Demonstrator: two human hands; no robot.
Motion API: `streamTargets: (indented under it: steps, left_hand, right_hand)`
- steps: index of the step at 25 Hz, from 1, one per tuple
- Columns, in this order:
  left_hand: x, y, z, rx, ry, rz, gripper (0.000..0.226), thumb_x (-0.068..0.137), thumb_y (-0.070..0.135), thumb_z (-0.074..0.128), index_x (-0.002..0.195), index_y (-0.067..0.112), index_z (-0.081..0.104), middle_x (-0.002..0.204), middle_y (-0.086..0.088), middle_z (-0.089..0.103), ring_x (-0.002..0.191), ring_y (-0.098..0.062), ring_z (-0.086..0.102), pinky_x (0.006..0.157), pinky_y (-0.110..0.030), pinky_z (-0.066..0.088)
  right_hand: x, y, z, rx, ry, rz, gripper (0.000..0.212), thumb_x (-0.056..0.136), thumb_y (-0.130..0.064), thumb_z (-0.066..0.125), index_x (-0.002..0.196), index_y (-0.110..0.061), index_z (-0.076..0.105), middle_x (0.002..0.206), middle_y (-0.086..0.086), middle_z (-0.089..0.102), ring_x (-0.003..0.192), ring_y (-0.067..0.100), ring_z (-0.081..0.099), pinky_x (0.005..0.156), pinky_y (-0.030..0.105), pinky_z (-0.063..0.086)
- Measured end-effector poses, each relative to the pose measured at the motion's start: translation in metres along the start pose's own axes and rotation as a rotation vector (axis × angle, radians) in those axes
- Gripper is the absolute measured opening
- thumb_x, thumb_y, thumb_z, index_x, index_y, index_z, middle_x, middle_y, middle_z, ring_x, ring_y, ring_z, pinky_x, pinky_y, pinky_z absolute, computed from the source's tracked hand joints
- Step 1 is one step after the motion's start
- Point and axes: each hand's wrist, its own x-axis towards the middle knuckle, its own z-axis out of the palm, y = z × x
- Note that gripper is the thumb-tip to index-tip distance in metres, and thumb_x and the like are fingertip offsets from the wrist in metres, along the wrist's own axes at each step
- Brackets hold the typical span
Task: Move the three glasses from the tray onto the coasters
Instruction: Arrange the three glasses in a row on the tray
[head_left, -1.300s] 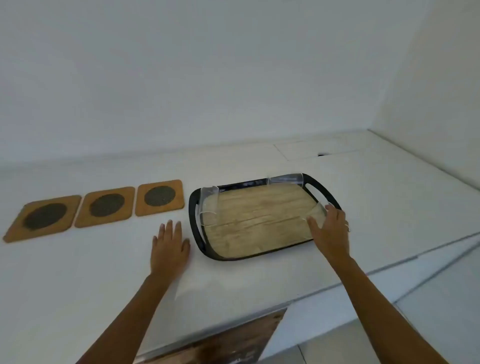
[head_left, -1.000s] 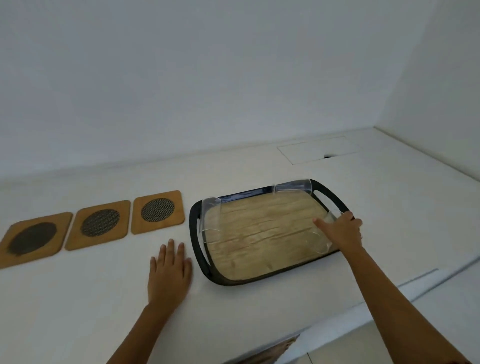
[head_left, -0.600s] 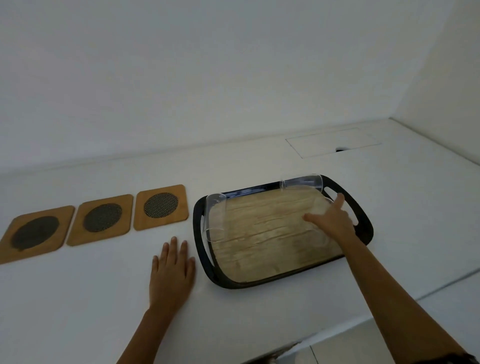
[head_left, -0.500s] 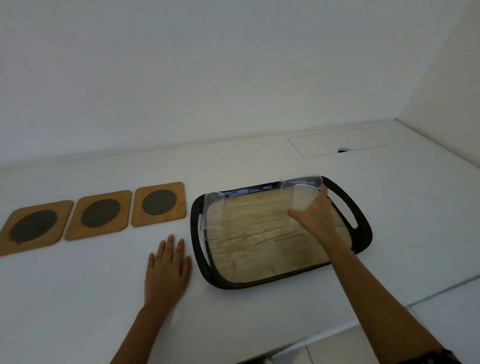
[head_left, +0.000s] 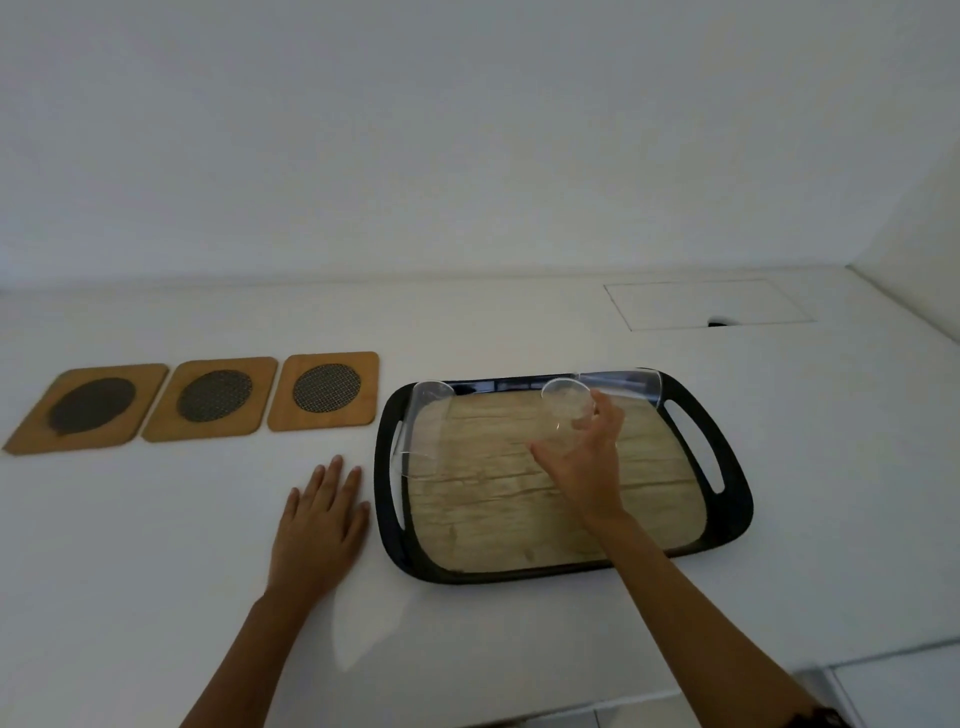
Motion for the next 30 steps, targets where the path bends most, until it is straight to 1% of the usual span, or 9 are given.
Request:
streamTargets:
  steps: [5, 8, 11, 14, 17, 19, 22, 24, 30]
  left_hand:
    - [-0.002, 0.002, -0.001, -0.005, 0.005, -0.015, 0.072, 0.085, 0.057, 0.005, 0.146, 0.022, 0.018, 0.158, -0.007, 0.014, 0.146, -0.025, 0.009, 0.116, -0.047, 0.011]
    - [-0.001, 0.001, 0.000, -0.008, 0.018, -0.019, 0.072, 0.085, 0.058, 0.005, 0.146, 0.022, 0.021, 0.158, -0.007, 0.017, 0.145, -0.025, 0.012, 0.116, -0.047, 0.013]
    - [-0.001, 0.000, 0.002, -0.019, 0.027, -0.016, 0.078, 0.084, 0.064, 0.001, 0.145, 0.022, 0.022, 0.157, -0.006, 0.018, 0.145, -0.025, 0.012, 0.116, -0.047, 0.013]
    - [0.000, -0.001, 0.003, -0.023, 0.024, -0.013, 0.084, 0.081, 0.069, -0.006, 0.145, 0.022, 0.021, 0.157, -0.007, 0.018, 0.145, -0.025, 0.012, 0.116, -0.047, 0.013]
    - [0.000, 0.001, 0.002, -0.029, 0.023, -0.011, 0.086, 0.080, 0.070, -0.007, 0.145, 0.021, 0.021, 0.157, -0.008, 0.018, 0.145, -0.025, 0.012, 0.116, -0.048, 0.013]
    - [-0.001, 0.003, 0.000, -0.028, 0.021, -0.011, 0.088, 0.079, 0.071, -0.008, 0.145, 0.021, 0.021, 0.157, -0.008, 0.018, 0.145, -0.026, 0.012, 0.116, -0.047, 0.012]
    - [-0.002, 0.004, -0.001, -0.024, 0.017, -0.016, 0.092, 0.075, 0.072, -0.012, 0.146, 0.021, 0.018, 0.158, -0.007, 0.015, 0.145, -0.025, 0.009, 0.116, -0.046, 0.010]
    - [-0.002, 0.005, -0.001, -0.023, 0.014, -0.019, 0.093, 0.074, 0.072, -0.014, 0.146, 0.022, 0.016, 0.158, -0.007, 0.013, 0.146, -0.024, 0.008, 0.117, -0.045, 0.009]
    - [-0.002, 0.006, -0.004, -0.030, 0.019, -0.023, 0.096, 0.073, 0.073, -0.015, 0.145, 0.021, 0.020, 0.157, -0.007, 0.016, 0.146, -0.025, 0.011, 0.117, -0.047, 0.013]
  right_hand:
    - [-0.008, 0.008, 0.004, 0.082, -0.005, -0.032, 0.096, 0.064, -0.027, 0.086, 0.135, -0.028, 0.021, 0.127, 0.005, 0.032, 0.107, 0.019, 0.048, 0.085, 0.034, 0.053]
    - [-0.010, 0.010, 0.003, 0.114, -0.046, -0.010, 0.094, 0.066, -0.041, 0.082, 0.135, -0.031, 0.019, 0.126, -0.004, 0.029, 0.109, 0.015, 0.045, 0.085, 0.027, 0.049]
    - [-0.013, 0.018, -0.005, 0.199, -0.031, -0.047, 0.079, 0.078, -0.056, 0.063, 0.135, -0.023, 0.021, 0.131, 0.000, 0.030, 0.115, 0.016, 0.044, 0.093, 0.019, 0.039]
    - [0.001, 0.029, -0.029, 0.175, 0.105, -0.058, 0.063, 0.089, -0.053, 0.048, 0.136, -0.018, 0.026, 0.131, 0.001, 0.036, 0.117, 0.017, 0.045, 0.097, 0.020, 0.038]
    - [0.045, 0.039, -0.059, -0.120, 0.162, -0.083, 0.056, 0.088, -0.037, 0.058, 0.132, -0.008, 0.040, 0.127, 0.013, 0.047, 0.115, 0.027, 0.049, 0.095, 0.045, 0.046]
    - [0.077, 0.042, -0.072, -0.431, -0.016, -0.127, 0.067, 0.080, -0.032, 0.071, 0.134, -0.005, 0.042, 0.133, 0.021, 0.045, 0.123, 0.036, 0.044, 0.097, 0.053, 0.042]
    - [0.109, 0.042, -0.076, -0.828, -0.468, -0.132, 0.091, 0.079, -0.040, 0.070, 0.148, -0.013, 0.016, 0.152, 0.017, 0.024, 0.142, 0.036, 0.019, 0.110, 0.052, 0.024]
    - [0.119, 0.043, -0.072, -1.010, -0.639, -0.172, 0.095, 0.081, -0.035, 0.068, 0.149, -0.016, 0.005, 0.154, 0.016, 0.019, 0.143, 0.034, 0.018, 0.113, 0.048, 0.023]
    - [0.121, 0.045, -0.061, -1.122, -0.548, -0.259, 0.072, 0.083, -0.011, 0.064, 0.141, -0.015, 0.022, 0.128, 0.014, 0.050, 0.112, 0.030, 0.055, 0.091, 0.038, 0.046]
